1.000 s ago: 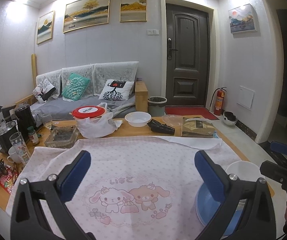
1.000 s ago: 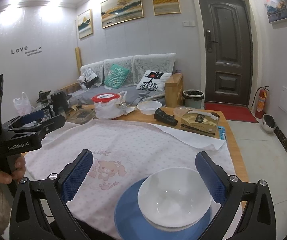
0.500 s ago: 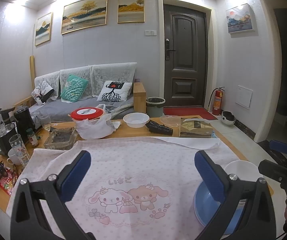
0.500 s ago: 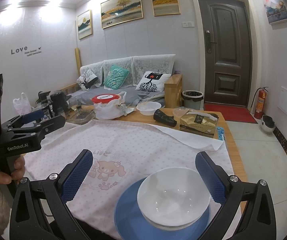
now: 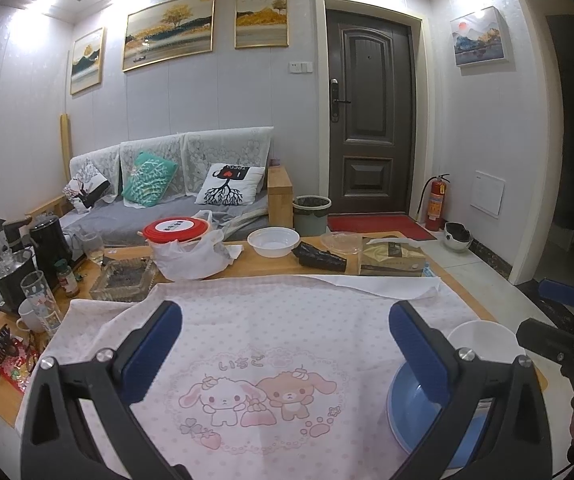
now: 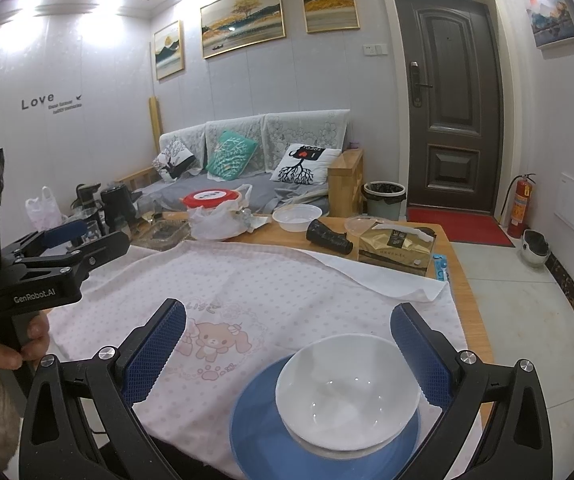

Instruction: Organize plates and bowls

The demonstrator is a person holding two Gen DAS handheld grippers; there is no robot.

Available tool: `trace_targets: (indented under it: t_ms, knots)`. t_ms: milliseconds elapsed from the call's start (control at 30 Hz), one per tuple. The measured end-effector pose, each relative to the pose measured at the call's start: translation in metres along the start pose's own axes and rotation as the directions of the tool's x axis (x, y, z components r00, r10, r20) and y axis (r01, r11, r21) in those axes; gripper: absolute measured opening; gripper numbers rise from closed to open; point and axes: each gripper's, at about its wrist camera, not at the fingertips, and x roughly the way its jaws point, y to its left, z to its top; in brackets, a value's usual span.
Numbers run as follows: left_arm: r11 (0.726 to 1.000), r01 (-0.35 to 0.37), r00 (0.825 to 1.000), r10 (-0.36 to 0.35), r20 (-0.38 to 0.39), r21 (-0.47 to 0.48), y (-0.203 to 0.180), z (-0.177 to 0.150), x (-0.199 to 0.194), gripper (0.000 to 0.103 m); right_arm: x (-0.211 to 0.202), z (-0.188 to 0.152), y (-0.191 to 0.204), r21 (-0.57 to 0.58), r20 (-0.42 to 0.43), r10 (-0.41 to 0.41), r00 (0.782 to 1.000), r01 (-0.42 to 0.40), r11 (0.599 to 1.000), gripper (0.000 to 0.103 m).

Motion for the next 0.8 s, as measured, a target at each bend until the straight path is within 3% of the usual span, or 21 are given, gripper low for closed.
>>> trace_targets:
  t_ms: [800]
  knots:
    - [1.0,0.007,1.0,-0.007,0.007,0.018,-0.002,0.0042,-0.0072,0.103,-0.0002,-0.0007,-0.0004,0.001,0.003,0.0,1.0,0.0,1.0,0.102]
